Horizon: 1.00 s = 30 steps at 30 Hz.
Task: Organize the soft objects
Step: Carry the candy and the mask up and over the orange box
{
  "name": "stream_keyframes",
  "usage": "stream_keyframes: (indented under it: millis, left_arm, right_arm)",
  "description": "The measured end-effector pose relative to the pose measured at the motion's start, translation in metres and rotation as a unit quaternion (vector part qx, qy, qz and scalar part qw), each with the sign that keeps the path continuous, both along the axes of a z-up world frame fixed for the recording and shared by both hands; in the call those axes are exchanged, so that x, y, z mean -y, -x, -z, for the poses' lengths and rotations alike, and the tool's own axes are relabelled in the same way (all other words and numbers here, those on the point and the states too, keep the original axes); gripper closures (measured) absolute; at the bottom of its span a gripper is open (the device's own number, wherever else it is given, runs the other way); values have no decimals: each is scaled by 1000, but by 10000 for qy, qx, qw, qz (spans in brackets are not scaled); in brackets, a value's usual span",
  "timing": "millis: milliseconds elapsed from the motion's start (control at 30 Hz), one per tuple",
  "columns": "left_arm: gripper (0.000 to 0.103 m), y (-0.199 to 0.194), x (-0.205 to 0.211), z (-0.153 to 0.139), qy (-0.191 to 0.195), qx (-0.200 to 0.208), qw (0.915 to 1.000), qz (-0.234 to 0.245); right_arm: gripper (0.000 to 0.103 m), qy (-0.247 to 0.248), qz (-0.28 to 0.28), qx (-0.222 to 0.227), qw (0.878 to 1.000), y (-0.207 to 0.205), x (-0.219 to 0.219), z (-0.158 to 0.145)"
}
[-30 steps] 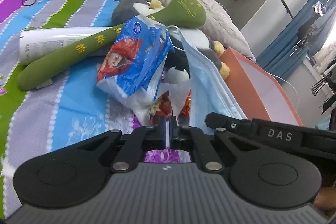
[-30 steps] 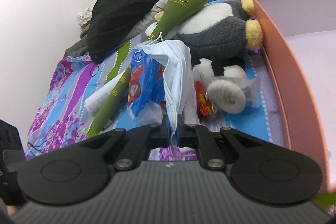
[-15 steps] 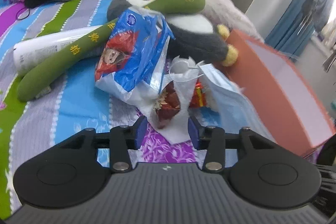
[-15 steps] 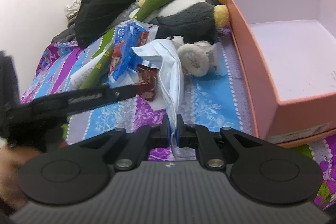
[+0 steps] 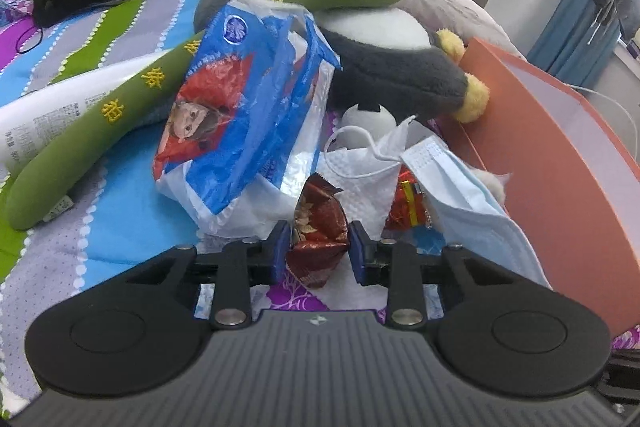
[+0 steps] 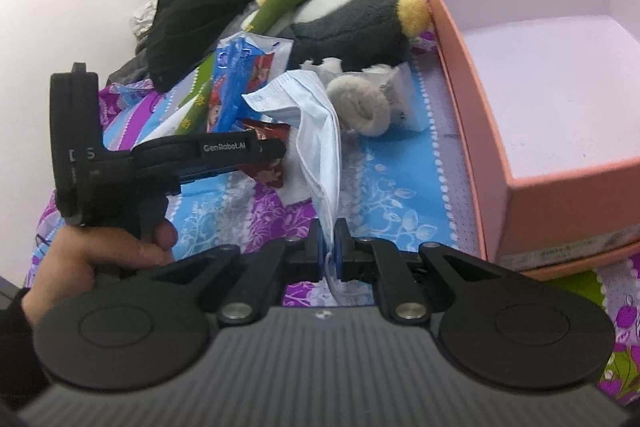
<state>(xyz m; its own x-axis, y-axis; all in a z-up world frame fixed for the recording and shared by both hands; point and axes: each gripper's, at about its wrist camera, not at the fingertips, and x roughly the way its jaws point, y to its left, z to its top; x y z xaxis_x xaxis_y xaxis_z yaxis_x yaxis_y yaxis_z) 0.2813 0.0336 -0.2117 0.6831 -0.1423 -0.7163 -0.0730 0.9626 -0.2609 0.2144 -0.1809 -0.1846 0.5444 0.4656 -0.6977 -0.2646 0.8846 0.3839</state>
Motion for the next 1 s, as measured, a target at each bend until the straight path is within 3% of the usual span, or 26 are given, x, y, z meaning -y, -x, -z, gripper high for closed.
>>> stream_keyframes:
  millis: [133,467,733,1000]
  left_arm:
    - [69,17,3,-11,142,31,9999,20]
    - [69,100,4,-32,603,-137,9978,-258]
    - [69,134,-12,-58,526,-29,9980,-334]
    - [69,144,-7,-86,458,21,9986,-246]
  right_arm:
    - [94,-126,-168,-51,9998,1,-3,-6]
    - [94,46,-257,32,9997,29,-10,-27]
    - [94,201,-181,222,9994,51,-13,-39]
    - [94,7,-176,408,9990,61,-9,-62]
